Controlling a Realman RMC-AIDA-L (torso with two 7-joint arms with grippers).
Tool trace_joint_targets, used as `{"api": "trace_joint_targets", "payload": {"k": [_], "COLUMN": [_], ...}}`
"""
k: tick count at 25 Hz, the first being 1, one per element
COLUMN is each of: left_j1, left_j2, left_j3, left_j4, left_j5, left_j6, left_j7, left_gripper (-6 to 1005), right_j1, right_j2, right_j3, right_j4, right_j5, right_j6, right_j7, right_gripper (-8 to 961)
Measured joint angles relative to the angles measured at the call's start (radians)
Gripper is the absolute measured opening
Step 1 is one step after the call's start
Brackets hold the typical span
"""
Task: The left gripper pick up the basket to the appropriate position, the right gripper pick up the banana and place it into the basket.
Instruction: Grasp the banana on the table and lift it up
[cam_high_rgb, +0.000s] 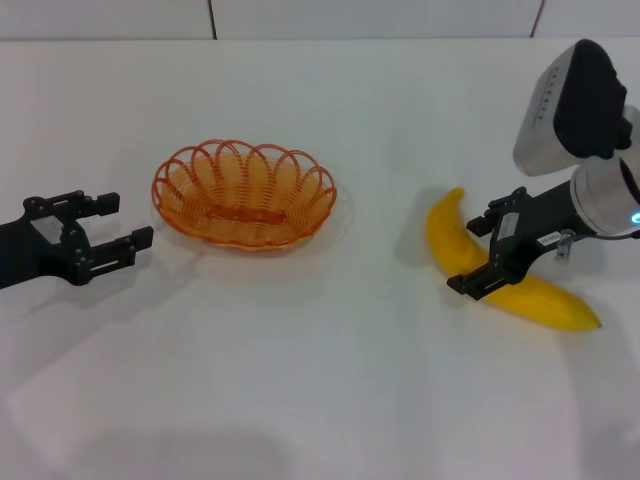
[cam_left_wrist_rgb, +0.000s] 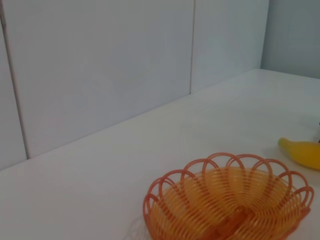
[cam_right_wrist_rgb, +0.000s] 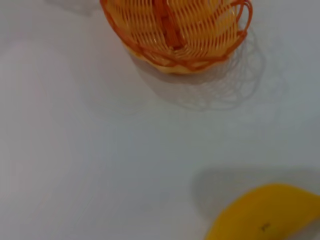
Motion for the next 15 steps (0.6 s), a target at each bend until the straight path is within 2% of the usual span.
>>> {"api": "trace_joint_targets", "payload": {"k": [11, 15], "left_j1": [0.000, 0.000], "left_j2": [0.000, 0.000], "left_j3": [0.000, 0.000], "left_j4": [0.000, -0.001], "left_j5": [0.000, 0.000], "left_j6": [0.000, 0.000], "left_j7": [0.004, 0.005], "left_gripper": [665, 666], "right_j1": [0.008, 0.011], "right_j2": [-0.001, -0.002], "right_j3": [0.000, 0.000], "right_j4": [0.011, 0.011], "right_j5": [0.000, -0.001], "right_j6": [0.000, 0.000], "right_j7": [0.029, 0.042], "right_gripper": [750, 671]}}
